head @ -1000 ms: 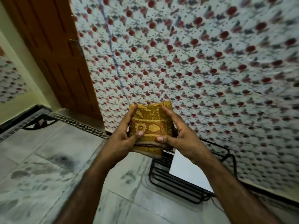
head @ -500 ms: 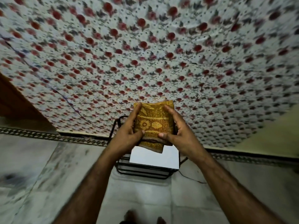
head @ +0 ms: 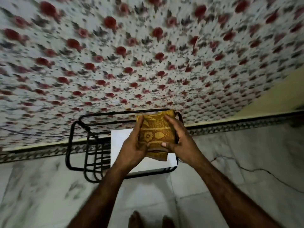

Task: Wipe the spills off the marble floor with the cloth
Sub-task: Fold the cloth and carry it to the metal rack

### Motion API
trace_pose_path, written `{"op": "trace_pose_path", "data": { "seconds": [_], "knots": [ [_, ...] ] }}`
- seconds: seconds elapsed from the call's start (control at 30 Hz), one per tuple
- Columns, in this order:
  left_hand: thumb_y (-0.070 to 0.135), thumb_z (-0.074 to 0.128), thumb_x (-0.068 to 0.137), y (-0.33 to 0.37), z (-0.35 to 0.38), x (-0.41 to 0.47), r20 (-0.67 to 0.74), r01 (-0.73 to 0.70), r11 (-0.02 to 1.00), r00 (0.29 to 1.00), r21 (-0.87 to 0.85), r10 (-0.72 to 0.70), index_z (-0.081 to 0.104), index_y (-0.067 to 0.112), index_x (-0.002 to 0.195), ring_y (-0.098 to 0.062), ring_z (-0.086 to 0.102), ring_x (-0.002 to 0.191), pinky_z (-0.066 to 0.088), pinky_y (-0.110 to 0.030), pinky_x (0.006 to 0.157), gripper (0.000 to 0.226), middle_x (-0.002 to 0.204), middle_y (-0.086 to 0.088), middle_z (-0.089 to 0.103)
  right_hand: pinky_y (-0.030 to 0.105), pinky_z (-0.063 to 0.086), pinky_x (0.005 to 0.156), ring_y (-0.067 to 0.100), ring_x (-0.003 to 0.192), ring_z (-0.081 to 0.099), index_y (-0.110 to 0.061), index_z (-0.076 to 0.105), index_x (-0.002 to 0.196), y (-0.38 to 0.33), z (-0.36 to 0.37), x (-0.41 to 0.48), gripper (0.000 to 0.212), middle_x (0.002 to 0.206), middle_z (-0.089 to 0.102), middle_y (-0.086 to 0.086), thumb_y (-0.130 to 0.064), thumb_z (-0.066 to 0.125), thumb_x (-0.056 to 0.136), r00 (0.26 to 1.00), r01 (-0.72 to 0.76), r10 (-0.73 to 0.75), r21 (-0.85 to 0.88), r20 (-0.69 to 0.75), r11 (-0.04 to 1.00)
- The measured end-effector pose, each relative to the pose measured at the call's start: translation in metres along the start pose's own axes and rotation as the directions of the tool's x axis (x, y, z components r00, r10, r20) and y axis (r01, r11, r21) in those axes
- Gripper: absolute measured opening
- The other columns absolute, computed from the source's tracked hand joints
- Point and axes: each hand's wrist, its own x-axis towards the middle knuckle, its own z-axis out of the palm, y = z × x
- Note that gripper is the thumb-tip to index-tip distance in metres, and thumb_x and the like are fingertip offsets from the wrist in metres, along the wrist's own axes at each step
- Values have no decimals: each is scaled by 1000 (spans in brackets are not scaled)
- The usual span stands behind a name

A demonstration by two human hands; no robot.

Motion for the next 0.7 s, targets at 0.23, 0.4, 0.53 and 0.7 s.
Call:
{"op": "trace_pose_path", "data": {
  "seconds": [0.23,0.4,0.53,0.7],
  "knots": [
    [6,63,91,-116,81,64,51,167,984,984,63,-170,18,43,157,-18,67,94,56,-22,79,88,130,1,61,30,38,115,7,139,29,-43,30,152,142,38,37,92,159,29,-6,-1,79,86,988,-152,154,-65,31,986],
    [34,65,67,-175,114,99,121,279,955,949,104,-291,13,50,155,-33,68,105,58,-51,90,104,142,-6,56,21,29,111,20,148,30,-29,28,161,213,68,60,93,166,24,7,1,77,88,967,-241,249,-131,49,962],
    [43,61,58,-203,129,122,151,310,938,931,157,-333,12,45,157,-38,65,109,56,-52,93,110,143,-12,55,16,26,109,26,151,30,-26,26,162,248,83,77,93,167,23,9,1,76,89,959,-267,279,-170,46,949],
    [28,78,77,-222,149,131,150,276,934,938,225,-313,9,27,160,-37,53,130,47,-48,107,108,152,-16,45,14,25,108,26,152,29,-26,25,163,273,92,83,92,168,21,9,3,73,90,945,-310,325,-190,49,932]
  ]
}}
